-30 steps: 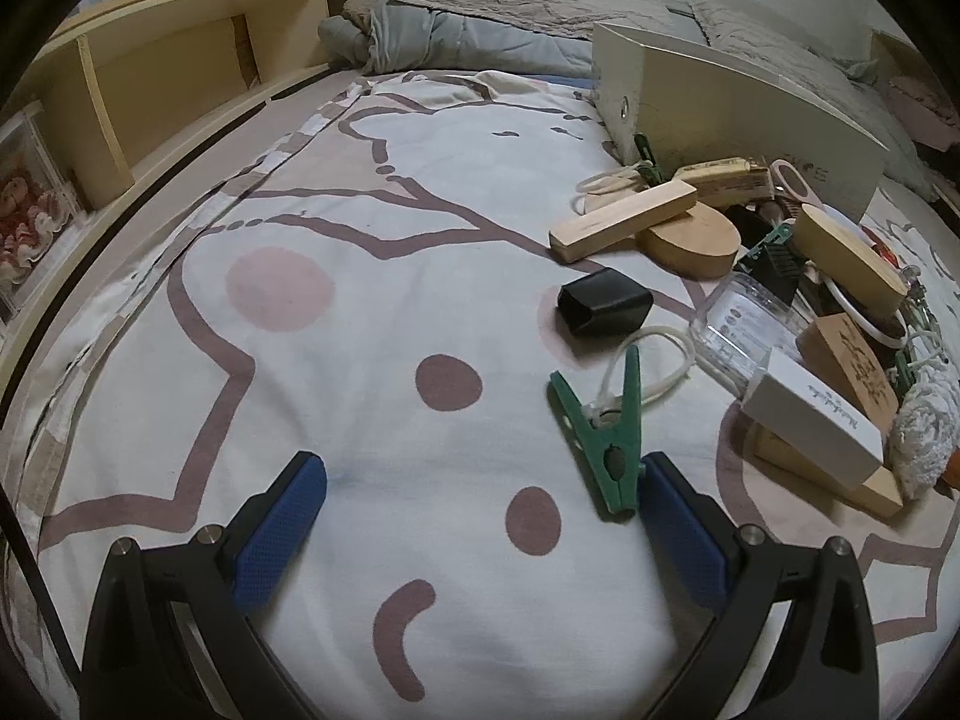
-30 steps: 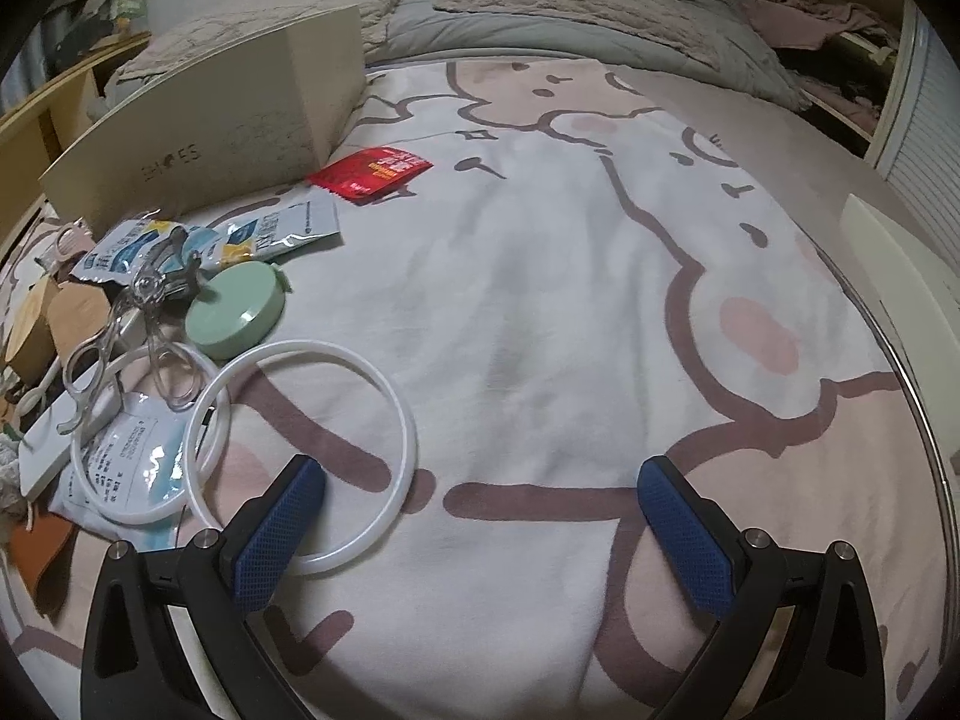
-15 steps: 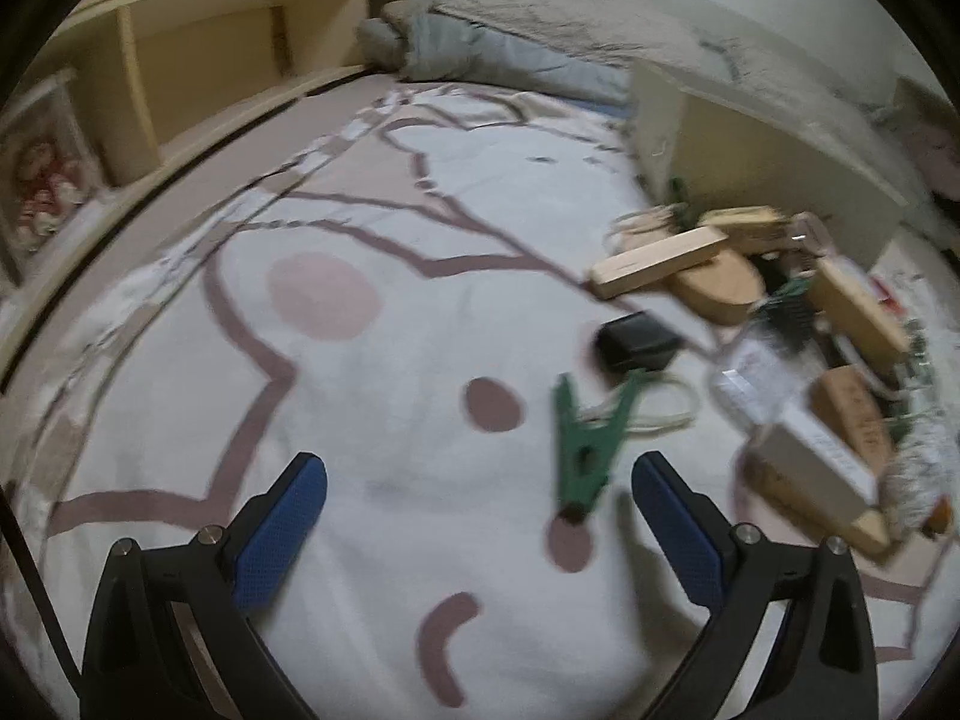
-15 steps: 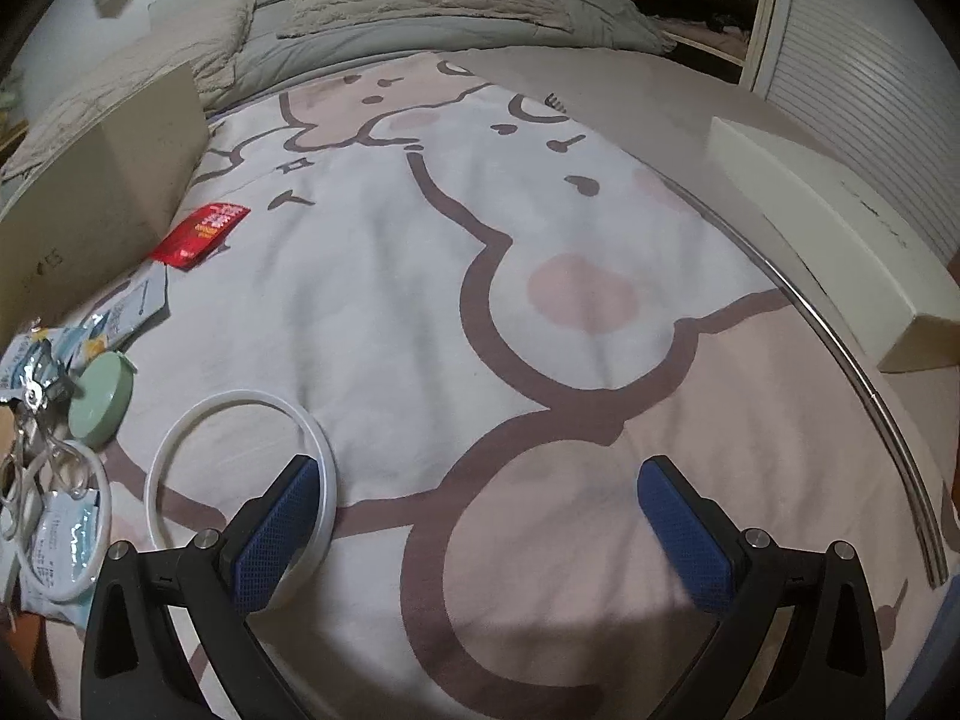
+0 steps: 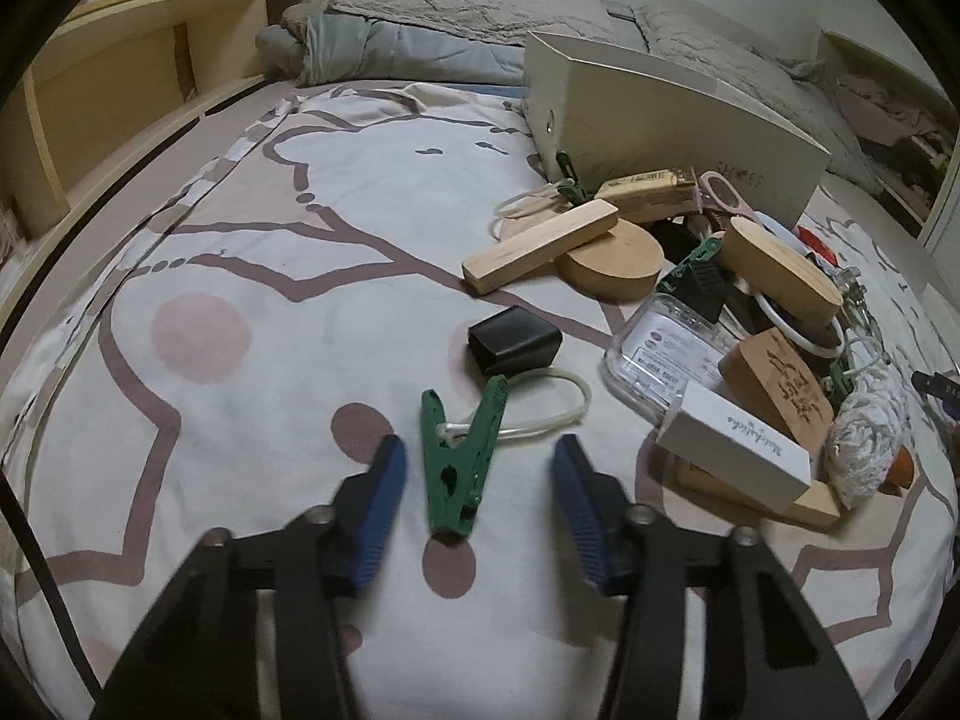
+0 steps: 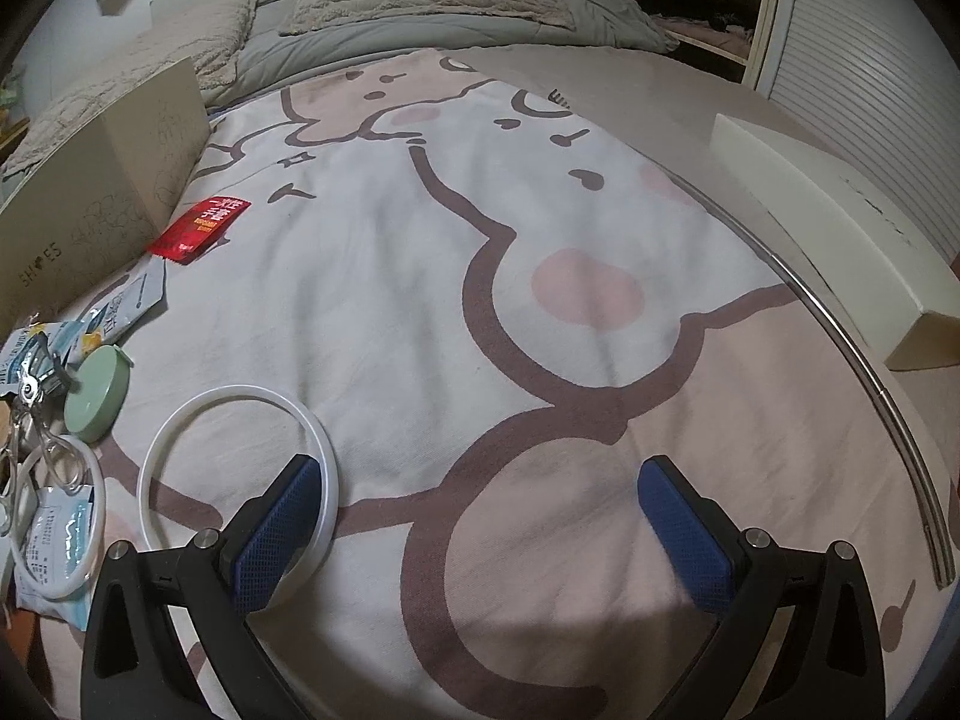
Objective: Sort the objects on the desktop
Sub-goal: 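Close the left gripper on the green clothespin and lift it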
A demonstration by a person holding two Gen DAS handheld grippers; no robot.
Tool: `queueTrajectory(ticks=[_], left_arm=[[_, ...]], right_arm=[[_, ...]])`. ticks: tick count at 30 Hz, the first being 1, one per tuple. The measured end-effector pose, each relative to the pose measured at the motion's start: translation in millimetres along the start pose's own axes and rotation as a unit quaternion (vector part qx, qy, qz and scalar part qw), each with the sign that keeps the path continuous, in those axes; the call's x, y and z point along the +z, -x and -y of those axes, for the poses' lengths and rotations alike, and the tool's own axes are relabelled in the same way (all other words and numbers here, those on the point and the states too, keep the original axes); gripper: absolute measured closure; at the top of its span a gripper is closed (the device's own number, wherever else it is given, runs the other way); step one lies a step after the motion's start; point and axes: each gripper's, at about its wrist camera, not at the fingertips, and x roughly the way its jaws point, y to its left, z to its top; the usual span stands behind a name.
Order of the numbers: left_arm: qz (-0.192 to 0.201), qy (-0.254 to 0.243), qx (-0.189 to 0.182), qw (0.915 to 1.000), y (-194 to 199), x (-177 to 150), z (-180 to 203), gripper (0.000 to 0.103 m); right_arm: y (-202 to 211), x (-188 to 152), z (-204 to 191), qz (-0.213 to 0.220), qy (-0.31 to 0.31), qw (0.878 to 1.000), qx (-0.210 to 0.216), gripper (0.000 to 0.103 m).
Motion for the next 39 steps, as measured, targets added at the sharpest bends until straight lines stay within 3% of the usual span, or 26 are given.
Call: queueTrajectory(ticks=[4,6,21,23,25,26,34,37,39], left_arm=[[0.001,0.007,-0.001,1.0000,4,-4,-5,0.079],[-0.002,0.008,-0.005,1.0000,7,-7,-7,0.082],[-0.010,0.017,0.007,0.9998,24,-18,-20,0.086],[-0.013,0.018,0.000,0.9997,24,-18,-20,0.080],[-0.012,0.019,-0.006,0.9997,25,-16,-20,0.041],[-0.007,0.019,-0.004,0.9998,26,-14,-20,0.035],[-0.005,0.033,-0.022,0.9992,14,7,-23,0.035],[-0.017,0.052,-0.034,0.9980,6,9,-27,0.046],[-0.027,0.062,-0.036,0.9971,-1,7,-28,0.047]], right_arm=[[0,0,0,0.002,0.000,1.000,-0.001,0.000],[0,0,-1,0.003,0.001,1.000,-0.002,0.000],[1,0,-1,0.005,0.003,1.000,-0.007,0.000],[1,0,-2,0.005,0.004,1.000,-0.008,0.000],[1,0,-1,0.005,0.005,1.000,-0.009,0.000],[1,0,-1,0.005,0.005,1.000,-0.010,0.000],[2,0,0,0.005,0.006,1.000,-0.010,0.000],[2,0,-1,0.006,0.005,1.000,-0.010,0.000],[2,0,-1,0.005,0.006,1.000,-0.011,0.000]])
